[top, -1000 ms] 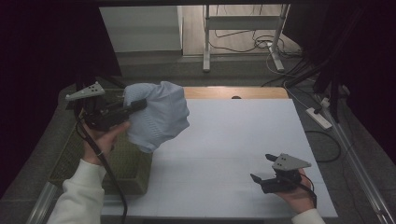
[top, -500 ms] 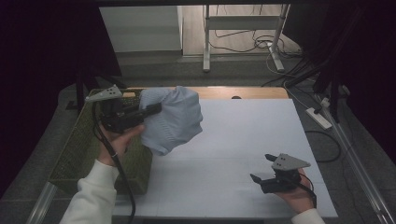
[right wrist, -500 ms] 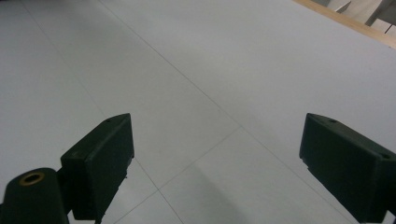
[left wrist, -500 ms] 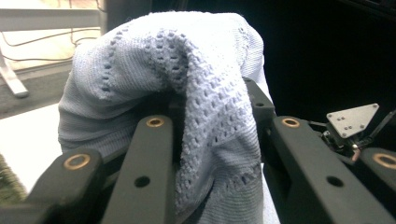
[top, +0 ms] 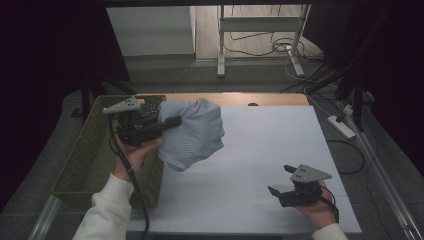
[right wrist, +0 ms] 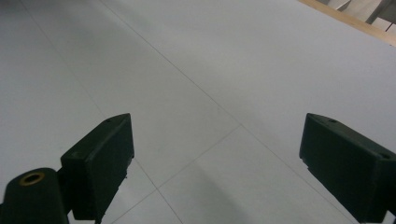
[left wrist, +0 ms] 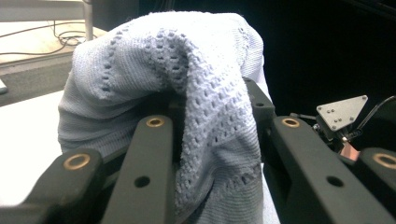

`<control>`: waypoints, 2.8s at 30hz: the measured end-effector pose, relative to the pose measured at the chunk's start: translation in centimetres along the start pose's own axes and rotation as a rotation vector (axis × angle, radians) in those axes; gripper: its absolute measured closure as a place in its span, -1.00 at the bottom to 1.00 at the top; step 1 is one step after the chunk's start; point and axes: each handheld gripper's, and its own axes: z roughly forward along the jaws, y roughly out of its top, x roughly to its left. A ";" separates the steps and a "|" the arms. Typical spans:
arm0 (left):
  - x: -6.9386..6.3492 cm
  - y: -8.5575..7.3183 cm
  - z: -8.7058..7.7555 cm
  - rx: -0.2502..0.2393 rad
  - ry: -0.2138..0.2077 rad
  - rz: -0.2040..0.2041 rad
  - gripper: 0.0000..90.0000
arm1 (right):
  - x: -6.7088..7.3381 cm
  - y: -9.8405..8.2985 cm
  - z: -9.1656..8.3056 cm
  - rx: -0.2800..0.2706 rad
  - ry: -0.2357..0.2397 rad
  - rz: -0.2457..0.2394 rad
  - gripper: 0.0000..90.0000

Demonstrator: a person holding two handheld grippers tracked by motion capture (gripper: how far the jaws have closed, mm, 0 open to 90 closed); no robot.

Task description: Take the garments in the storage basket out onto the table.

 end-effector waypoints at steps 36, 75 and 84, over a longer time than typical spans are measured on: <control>-2.1 -0.8 3.9 0.057 -0.051 0.012 0.57 | 0.0 0.1 -0.1 -0.006 -0.004 -0.002 -0.77; -3.1 -3.6 9.0 0.152 -0.091 0.000 0.57 | 0.0 0.1 -0.1 -0.008 0.000 0.001 -0.77; -3.3 -4.4 10.2 0.173 -0.106 0.002 0.57 | 0.0 0.1 -0.1 -0.008 0.000 0.000 -0.77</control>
